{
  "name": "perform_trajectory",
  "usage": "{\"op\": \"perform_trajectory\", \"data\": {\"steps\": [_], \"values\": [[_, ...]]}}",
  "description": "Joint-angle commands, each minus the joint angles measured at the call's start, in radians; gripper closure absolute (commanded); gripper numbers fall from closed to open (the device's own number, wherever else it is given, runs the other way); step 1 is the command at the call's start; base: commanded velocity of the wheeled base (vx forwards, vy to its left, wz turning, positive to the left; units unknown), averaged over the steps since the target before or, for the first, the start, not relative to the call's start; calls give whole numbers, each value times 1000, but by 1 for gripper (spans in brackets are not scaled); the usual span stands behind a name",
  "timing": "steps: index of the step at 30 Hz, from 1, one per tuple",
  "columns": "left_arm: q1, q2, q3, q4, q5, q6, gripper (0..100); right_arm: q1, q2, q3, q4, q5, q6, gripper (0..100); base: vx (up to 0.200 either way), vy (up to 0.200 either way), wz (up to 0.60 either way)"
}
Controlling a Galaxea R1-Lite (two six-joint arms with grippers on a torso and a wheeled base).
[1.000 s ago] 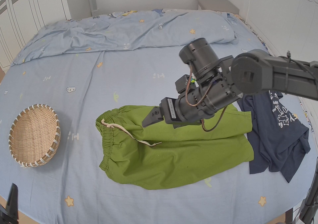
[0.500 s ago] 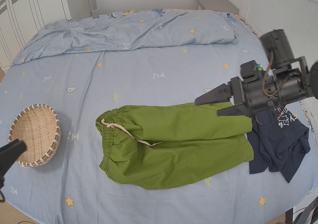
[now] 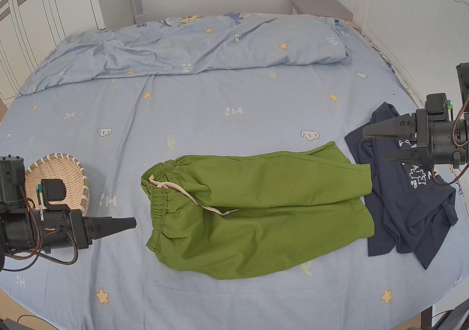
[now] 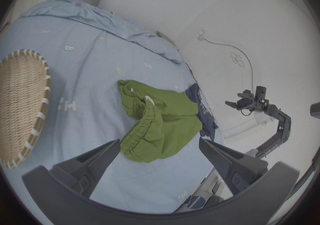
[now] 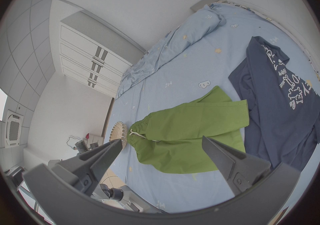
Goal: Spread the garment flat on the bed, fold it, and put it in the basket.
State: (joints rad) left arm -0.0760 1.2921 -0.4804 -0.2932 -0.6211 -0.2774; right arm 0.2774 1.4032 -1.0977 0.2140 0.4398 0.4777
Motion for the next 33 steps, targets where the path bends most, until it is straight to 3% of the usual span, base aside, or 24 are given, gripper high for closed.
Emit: {"op": "perform_trajectory", "data": {"steps": [1,3,7,15,33], "values": [[197,283,23,-76,-190,162,0,-57,-53,48,-19,7,2,0,0,0,0],[222,325,8,-80,-195,216,0,-57,-55,47,-19,5,4,0,0,0,0],[203,358,6,-90,-195,227,0,-52,-59,51,-25,5,2,0,0,0,0],[65,473,-15,-218,-193,227,0,-49,-56,67,-42,5,2,0,0,0,0],[68,668,-10,-348,-204,215,0,-53,-61,91,-96,2,4,0,0,0,0]]}}
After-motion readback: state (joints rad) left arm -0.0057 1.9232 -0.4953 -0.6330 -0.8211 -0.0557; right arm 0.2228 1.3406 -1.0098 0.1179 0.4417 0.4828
